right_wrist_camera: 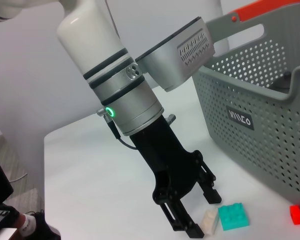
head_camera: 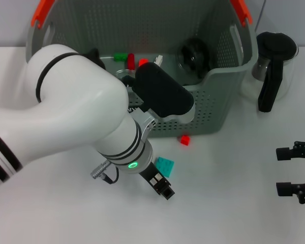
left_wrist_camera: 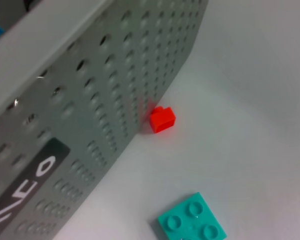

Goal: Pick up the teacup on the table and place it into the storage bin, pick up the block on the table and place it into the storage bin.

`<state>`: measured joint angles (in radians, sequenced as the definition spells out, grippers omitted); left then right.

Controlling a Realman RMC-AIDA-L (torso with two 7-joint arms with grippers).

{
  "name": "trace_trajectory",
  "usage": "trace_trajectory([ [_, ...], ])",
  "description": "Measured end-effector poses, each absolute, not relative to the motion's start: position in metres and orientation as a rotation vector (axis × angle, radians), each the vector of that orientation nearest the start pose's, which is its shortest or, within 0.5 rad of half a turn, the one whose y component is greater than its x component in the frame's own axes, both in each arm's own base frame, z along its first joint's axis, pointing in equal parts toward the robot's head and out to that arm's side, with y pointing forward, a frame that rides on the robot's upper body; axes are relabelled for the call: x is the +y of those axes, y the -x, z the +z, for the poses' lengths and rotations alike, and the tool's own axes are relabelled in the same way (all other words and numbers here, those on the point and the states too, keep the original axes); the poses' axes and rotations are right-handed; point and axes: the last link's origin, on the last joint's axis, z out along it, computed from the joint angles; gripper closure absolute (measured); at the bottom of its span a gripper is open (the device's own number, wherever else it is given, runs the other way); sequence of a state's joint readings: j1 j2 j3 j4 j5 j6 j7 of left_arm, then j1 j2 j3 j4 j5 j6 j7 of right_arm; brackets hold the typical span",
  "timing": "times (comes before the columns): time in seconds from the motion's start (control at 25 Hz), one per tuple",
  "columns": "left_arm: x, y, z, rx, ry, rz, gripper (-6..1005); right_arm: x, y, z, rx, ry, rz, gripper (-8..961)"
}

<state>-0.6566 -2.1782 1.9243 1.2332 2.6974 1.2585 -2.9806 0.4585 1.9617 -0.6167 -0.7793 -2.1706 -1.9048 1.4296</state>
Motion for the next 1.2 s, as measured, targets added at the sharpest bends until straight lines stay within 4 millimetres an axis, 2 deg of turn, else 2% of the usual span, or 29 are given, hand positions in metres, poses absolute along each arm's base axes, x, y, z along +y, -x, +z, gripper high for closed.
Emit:
trace_trajectory([
  [0.4,0.316,0.138,-0.126,-0.818,2.593,0.596,347,0.285,-0.291,0.062,0.631,2.944,0.557,12],
  [0.8,0.316,0.137,-0.126,-0.815,2.596,0.609,563,0.285,-0.291,0.062,0.631,2.944,0.557,13],
  [0.92,0.316,0.133,-0.125,-0.815,2.599,0.595,579,0.285,-0.291,0.062,0.631,2.944,0.556,12],
  [1.04,0.314,0.121,-0.117,-0.85,2.629,0.561,595,0.285,-0.292,0.062,0.632,2.942,0.555,13],
  [1.2,0.304,0.093,-0.091,-0.905,2.733,0.458,595,0.285,-0.292,0.063,0.634,2.937,0.551,13],
])
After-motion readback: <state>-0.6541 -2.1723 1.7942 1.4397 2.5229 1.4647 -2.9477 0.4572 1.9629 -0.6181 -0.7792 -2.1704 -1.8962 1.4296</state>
